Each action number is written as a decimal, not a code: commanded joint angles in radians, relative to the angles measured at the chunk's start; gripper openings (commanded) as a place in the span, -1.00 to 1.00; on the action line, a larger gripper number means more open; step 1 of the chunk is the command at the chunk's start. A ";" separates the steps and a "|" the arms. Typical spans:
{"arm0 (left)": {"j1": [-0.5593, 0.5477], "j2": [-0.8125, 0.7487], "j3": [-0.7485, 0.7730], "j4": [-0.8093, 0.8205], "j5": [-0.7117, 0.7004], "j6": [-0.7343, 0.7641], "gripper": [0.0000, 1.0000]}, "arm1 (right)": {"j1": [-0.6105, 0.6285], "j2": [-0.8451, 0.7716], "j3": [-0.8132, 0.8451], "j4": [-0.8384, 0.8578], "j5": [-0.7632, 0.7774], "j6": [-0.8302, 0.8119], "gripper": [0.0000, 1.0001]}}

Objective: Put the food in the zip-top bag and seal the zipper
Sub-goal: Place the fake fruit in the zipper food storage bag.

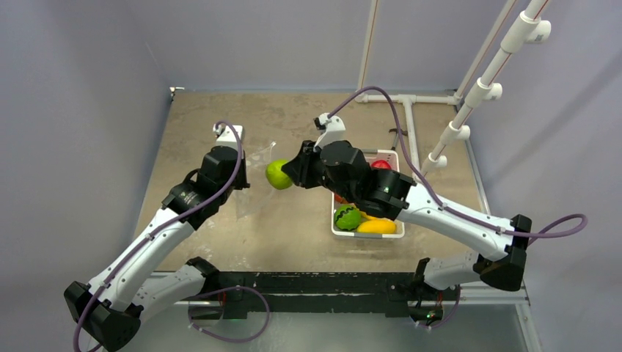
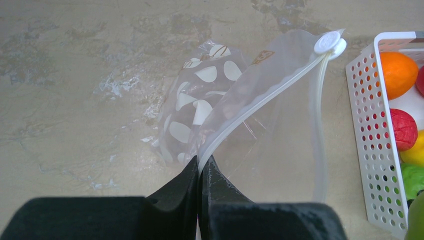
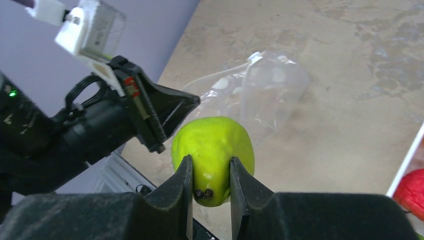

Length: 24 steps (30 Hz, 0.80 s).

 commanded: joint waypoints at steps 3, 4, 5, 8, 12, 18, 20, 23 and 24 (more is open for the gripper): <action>0.003 -0.003 -0.008 0.043 -0.002 0.019 -1.00 | 0.045 0.062 0.057 0.077 -0.035 -0.045 -1.00; 0.003 -0.003 -0.007 0.043 0.000 0.019 -1.00 | 0.051 0.077 0.061 0.081 -0.035 -0.046 -1.00; 0.005 -0.002 -0.007 0.043 0.000 0.019 -1.00 | 0.056 0.089 0.064 0.088 -0.034 -0.047 -1.00; 0.004 -0.005 -0.006 0.044 0.000 0.020 -1.00 | 0.062 0.144 0.075 0.112 -0.028 -0.056 -1.00; 0.003 -0.006 -0.009 0.044 0.003 0.019 -1.00 | 0.062 0.187 0.073 0.141 -0.028 -0.063 -1.00; 0.004 -0.008 -0.008 0.044 0.005 0.019 -1.00 | 0.062 0.254 0.086 0.140 0.028 -0.045 -1.00; 0.003 -0.008 -0.007 0.043 0.008 0.020 -1.00 | 0.062 0.276 0.095 0.129 0.057 -0.029 -1.00; 0.004 -0.011 -0.008 0.044 0.012 0.021 -1.00 | 0.062 0.305 0.107 0.111 0.101 0.005 -1.00; 0.005 -0.012 -0.007 0.045 0.015 0.021 -1.00 | 0.062 0.319 0.113 0.104 0.123 0.016 -1.00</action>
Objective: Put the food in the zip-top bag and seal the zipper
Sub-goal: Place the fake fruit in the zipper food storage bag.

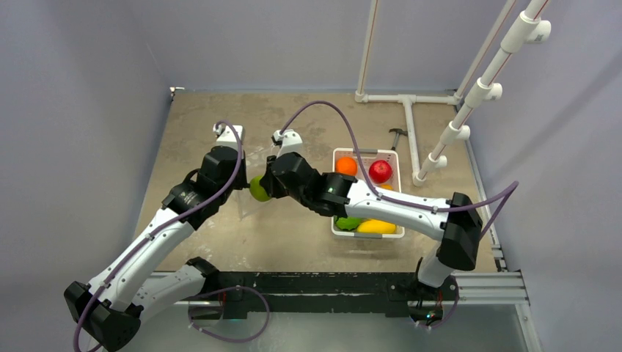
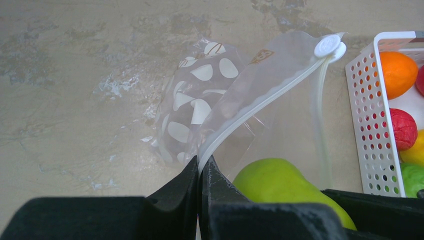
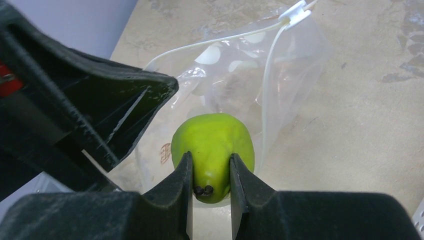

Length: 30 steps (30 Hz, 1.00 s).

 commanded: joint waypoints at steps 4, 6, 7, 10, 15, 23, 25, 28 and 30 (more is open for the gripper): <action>0.005 -0.010 -0.009 0.048 0.021 0.022 -1.00 | 0.003 0.064 0.080 -0.009 0.110 0.073 -1.00; 0.004 -0.008 -0.009 0.047 0.019 0.022 -1.00 | 0.003 0.088 0.090 -0.009 0.133 0.081 -1.00; 0.005 -0.008 -0.009 0.044 0.017 0.022 -1.00 | 0.003 0.102 0.096 -0.012 0.143 0.087 -1.00; 0.003 -0.014 -0.009 0.046 0.014 0.022 -1.00 | 0.003 0.143 0.119 -0.013 0.155 0.106 -0.98; 0.003 -0.017 -0.009 0.047 0.013 0.021 -1.00 | 0.003 0.174 0.129 0.030 0.148 0.108 -0.35; 0.005 -0.016 -0.010 0.046 0.008 0.019 -1.00 | 0.003 0.130 0.109 0.055 0.135 0.119 0.52; 0.004 -0.016 -0.010 0.046 0.005 0.019 -1.00 | 0.003 0.103 0.096 0.052 0.135 0.127 0.53; 0.003 -0.014 -0.009 0.047 0.002 0.018 -1.00 | 0.003 0.049 0.061 0.042 0.137 0.139 0.53; 0.004 -0.014 -0.010 0.045 0.000 0.018 -1.00 | 0.003 0.007 0.034 0.035 0.141 0.145 0.52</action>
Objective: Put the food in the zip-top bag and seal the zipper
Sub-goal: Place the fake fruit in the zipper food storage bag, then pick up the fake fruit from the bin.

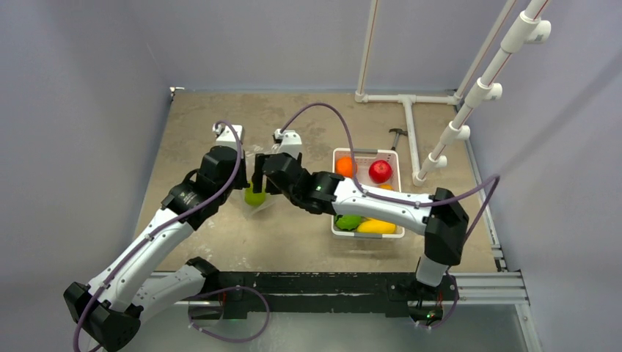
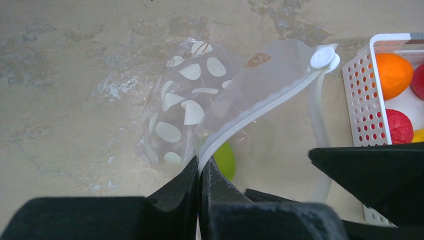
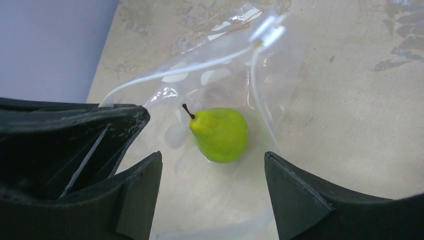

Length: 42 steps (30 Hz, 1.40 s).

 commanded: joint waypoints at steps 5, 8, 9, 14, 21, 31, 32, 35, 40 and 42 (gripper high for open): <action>0.004 -0.010 -0.009 0.039 -0.010 0.016 -1.00 | 0.003 -0.225 -0.082 -0.032 0.073 0.069 0.52; 0.004 -0.010 -0.010 0.040 -0.010 0.016 -1.00 | 0.001 -0.273 -0.098 -0.098 0.114 0.108 0.52; 0.004 -0.010 -0.010 0.040 -0.010 0.016 -1.00 | -0.001 -0.290 -0.105 -0.117 0.127 0.121 0.53; 0.004 -0.008 -0.010 0.039 -0.009 0.015 -1.00 | -0.041 -0.356 -0.145 -0.206 0.164 0.159 0.54; 0.003 -0.007 -0.010 0.037 -0.012 0.015 -1.00 | -0.165 -0.426 -0.224 -0.256 0.168 0.173 0.54; 0.003 -0.005 -0.009 0.038 -0.010 0.017 -1.00 | -0.350 -0.419 -0.335 -0.224 0.169 0.150 0.55; 0.004 -0.005 -0.010 0.037 -0.010 0.017 -1.00 | -0.371 -0.416 -0.347 -0.209 0.159 0.142 0.55; 0.004 -0.005 -0.009 0.038 -0.009 0.016 -1.00 | -0.426 -0.405 -0.385 -0.153 0.129 0.110 0.56; 0.003 -0.004 -0.010 0.039 -0.005 0.018 -1.00 | -0.487 -0.373 -0.431 -0.079 0.083 0.078 0.59; 0.003 -0.005 -0.009 0.039 -0.003 0.019 -1.00 | -0.507 -0.358 -0.449 -0.046 0.065 0.065 0.61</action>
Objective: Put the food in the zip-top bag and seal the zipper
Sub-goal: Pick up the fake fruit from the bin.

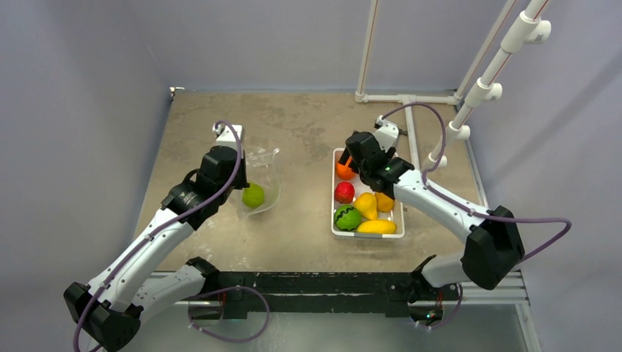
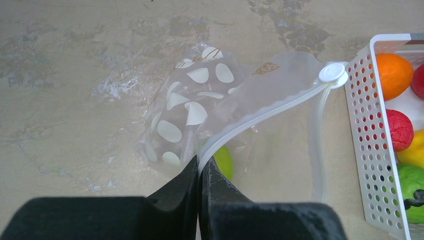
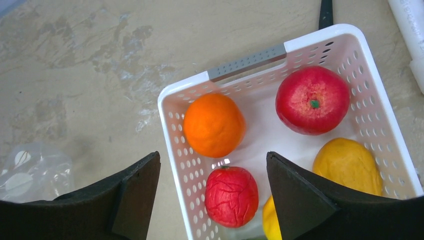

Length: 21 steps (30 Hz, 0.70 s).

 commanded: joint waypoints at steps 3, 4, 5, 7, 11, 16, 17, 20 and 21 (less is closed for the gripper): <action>0.002 -0.006 -0.009 0.037 0.002 0.018 -1.00 | -0.059 0.037 -0.057 0.150 -0.076 -0.062 0.64; 0.003 -0.006 -0.010 0.037 0.001 0.018 -1.00 | -0.068 0.044 -0.064 0.167 -0.087 -0.068 0.65; 0.002 -0.006 -0.009 0.037 0.002 0.018 -1.00 | -0.075 0.051 -0.069 0.181 -0.096 -0.075 0.67; 0.002 -0.005 -0.010 0.037 0.002 0.018 -1.00 | -0.089 0.066 -0.076 0.200 -0.111 -0.082 0.70; 0.003 -0.006 -0.010 0.037 0.002 0.018 -1.00 | -0.105 0.089 -0.088 0.243 -0.138 -0.097 0.90; 0.002 -0.005 -0.009 0.037 0.002 0.018 -1.00 | -0.114 0.123 -0.092 0.281 -0.161 -0.105 0.93; 0.002 -0.005 -0.009 0.037 0.002 0.018 -1.00 | -0.115 0.131 -0.092 0.287 -0.166 -0.104 0.93; 0.003 -0.004 -0.009 0.037 0.001 0.018 -1.00 | -0.120 0.149 -0.095 0.306 -0.178 -0.104 0.90; 0.002 -0.004 -0.009 0.037 0.001 0.018 -1.00 | -0.122 0.155 -0.096 0.313 -0.183 -0.104 0.89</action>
